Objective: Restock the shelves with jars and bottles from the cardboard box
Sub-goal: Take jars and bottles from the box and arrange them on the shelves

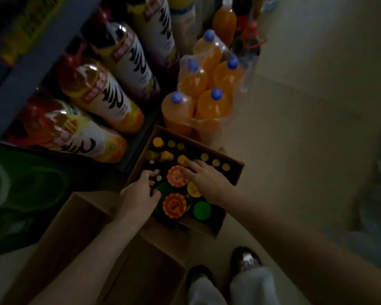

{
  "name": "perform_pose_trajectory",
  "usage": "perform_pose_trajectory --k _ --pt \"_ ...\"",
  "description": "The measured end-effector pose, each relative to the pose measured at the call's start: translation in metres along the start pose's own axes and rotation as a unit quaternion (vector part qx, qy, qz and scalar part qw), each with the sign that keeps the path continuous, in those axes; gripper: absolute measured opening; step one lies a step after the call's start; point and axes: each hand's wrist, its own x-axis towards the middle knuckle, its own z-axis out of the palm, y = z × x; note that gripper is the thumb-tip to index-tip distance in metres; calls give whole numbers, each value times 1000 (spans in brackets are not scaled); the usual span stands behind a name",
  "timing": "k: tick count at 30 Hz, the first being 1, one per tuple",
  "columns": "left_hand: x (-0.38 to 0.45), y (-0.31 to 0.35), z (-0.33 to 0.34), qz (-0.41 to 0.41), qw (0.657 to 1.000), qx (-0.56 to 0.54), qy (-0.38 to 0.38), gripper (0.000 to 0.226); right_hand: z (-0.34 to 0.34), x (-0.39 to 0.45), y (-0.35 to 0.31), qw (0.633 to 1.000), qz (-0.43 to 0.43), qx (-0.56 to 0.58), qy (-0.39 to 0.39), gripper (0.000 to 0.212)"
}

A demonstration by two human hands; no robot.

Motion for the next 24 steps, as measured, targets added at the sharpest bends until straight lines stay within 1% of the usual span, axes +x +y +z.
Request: perform_pose_trajectory --k 2,4,7,9,12,15,17,19,20,21,23,24 --pt "9 -10 8 7 999 -16 35 38 10 34 -5 995 -76 -67 -4 68" --pt "11 -17 14 47 996 -12 76 38 24 58 -11 981 -124 -146 -28 65" --pt "4 -23 18 125 985 8 120 40 38 72 -17 961 -138 -234 -49 58" --pt "-3 -27 16 135 982 14 128 42 39 71 -20 962 -122 -239 -57 58" --pt "-14 -31 6 116 986 -6 123 44 28 65 -20 981 -66 -165 -72 62" --pt "-21 -26 -5 145 984 -37 94 45 -8 45 -14 994 -42 -83 -59 61" --pt "-20 -20 -10 157 985 -57 48 54 -48 30 -13 997 -40 -52 -35 65" --pt "-15 -8 -17 142 983 -110 -30 73 -98 18 -17 998 -64 4 -25 64" --pt "-14 -1 -22 136 977 -147 -71 81 -121 13 -20 995 -84 42 -33 61" --pt "-13 3 -26 131 967 -192 -105 82 -144 7 -26 989 -103 88 -54 58" --pt "-15 5 -40 112 941 -280 -152 64 -172 -1 -38 964 -144 202 -101 53" --pt "-19 1 -47 100 928 -319 -165 58 -176 -1 -40 943 -156 272 -114 52"
